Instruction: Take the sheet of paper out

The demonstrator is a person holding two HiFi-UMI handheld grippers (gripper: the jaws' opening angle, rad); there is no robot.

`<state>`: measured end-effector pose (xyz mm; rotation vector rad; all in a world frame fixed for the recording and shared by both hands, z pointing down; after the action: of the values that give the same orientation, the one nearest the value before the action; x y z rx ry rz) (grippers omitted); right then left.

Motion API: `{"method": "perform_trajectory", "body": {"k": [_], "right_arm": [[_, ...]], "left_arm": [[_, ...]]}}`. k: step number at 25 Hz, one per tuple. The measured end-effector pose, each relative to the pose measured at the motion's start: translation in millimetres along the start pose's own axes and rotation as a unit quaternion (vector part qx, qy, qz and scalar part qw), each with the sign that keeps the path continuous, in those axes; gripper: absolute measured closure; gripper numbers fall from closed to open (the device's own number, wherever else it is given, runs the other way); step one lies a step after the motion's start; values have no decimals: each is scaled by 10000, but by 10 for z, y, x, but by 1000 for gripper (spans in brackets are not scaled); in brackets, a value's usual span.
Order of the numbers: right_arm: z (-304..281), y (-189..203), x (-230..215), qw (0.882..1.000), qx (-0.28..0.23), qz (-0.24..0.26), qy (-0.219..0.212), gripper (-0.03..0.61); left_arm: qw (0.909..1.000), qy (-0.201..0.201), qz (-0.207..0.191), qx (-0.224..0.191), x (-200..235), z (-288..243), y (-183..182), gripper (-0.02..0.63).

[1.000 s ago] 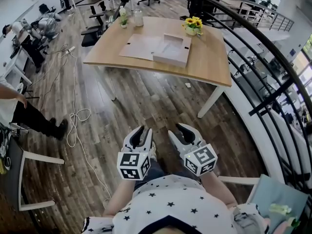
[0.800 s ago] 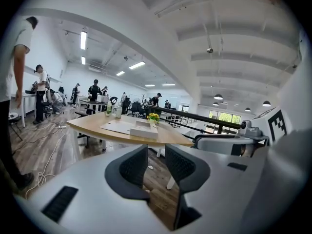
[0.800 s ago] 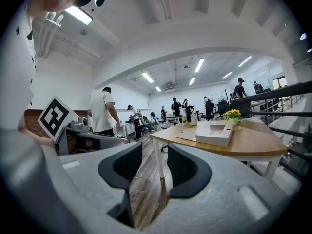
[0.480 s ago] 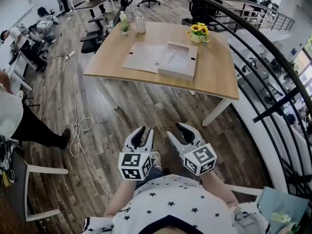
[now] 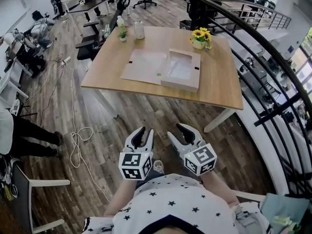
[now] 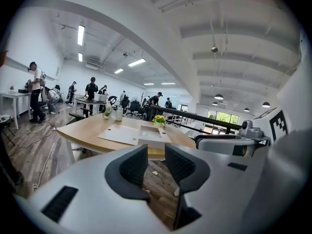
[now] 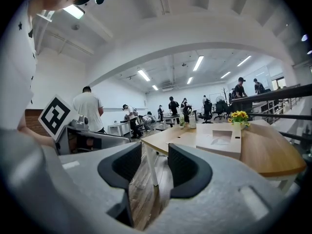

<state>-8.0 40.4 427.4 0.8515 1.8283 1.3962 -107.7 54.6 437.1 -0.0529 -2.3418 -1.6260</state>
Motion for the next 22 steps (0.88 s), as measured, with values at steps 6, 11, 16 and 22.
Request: {"method": "perform_trajectory", "body": {"k": [6, 11, 16, 22], "right_arm": [[-405, -107, -251, 9999, -41, -28, 141, 423], [-701, -176, -421, 9996, -71, -61, 254, 423], [-898, -269, -550, 9991, -135, -106, 376, 423], [-1001, -239, -767, 9980, -141, -174, 599, 423]], "left_arm": [[9999, 128, -51, 47, 260, -380, -176, 509], [9996, 234, -88, 93, 446, -653, -308, 509], [9994, 314, -106, 131, 583, -854, -408, 509], [9989, 414, -116, 198, 658, -1100, -436, 509]]}}
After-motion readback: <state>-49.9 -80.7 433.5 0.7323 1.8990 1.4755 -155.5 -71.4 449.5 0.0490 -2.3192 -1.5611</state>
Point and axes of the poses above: the fingertips, and each gripper's own axes: z backward along the fingers, x to its left, y out of its underside, the point moved 1 cm from there along z, backward along the fingers, and after that the axes turned 3 degrees about z, right-handed, at the moved point
